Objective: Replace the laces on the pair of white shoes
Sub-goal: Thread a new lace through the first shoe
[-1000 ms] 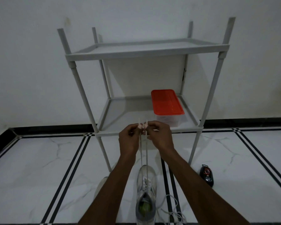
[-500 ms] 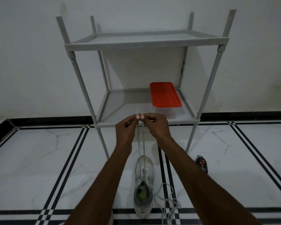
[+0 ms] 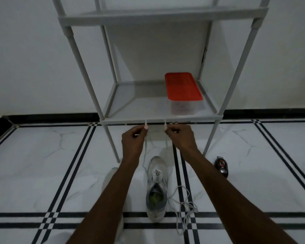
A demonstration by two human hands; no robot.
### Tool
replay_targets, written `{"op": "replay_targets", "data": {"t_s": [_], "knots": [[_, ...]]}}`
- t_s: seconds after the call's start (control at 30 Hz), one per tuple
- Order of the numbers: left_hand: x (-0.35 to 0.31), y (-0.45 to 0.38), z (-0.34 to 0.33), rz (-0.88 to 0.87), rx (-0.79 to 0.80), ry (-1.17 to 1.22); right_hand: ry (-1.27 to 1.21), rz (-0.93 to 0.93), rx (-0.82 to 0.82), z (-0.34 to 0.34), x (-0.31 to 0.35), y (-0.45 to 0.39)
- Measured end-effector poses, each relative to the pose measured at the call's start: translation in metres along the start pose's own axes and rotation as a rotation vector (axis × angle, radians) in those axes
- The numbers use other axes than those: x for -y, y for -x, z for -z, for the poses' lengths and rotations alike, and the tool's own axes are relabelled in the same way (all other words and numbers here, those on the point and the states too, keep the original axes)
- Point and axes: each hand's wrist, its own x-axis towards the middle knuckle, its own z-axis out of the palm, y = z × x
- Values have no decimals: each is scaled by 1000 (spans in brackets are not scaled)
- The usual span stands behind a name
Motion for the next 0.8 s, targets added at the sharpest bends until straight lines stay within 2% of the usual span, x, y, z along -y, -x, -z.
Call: {"op": "replay_targets", "data": {"t_s": [0.13, 0.33, 0.4, 0.5, 0.57, 0.63, 0.8], "knots": [[70, 19, 15, 92, -50, -59, 142, -101, -3, 1, -72, 11], [163, 53, 26, 272, -45, -164, 274, -231, 153, -18, -162, 41], [185, 64, 26, 209, -20, -259, 260, -246, 254, -27, -177, 53], [210, 79, 29, 102, 130, -504, 264, -176, 378, -40, -192, 71], [219, 86, 30, 99, 203, -568, 334, -79, 400, -44, -200, 80], [220, 88, 31, 87, 210, -581, 359, -28, 394, -45, -202, 84], [215, 78, 34, 78, 259, -653, 323, -88, 417, -43, -201, 75]]}}
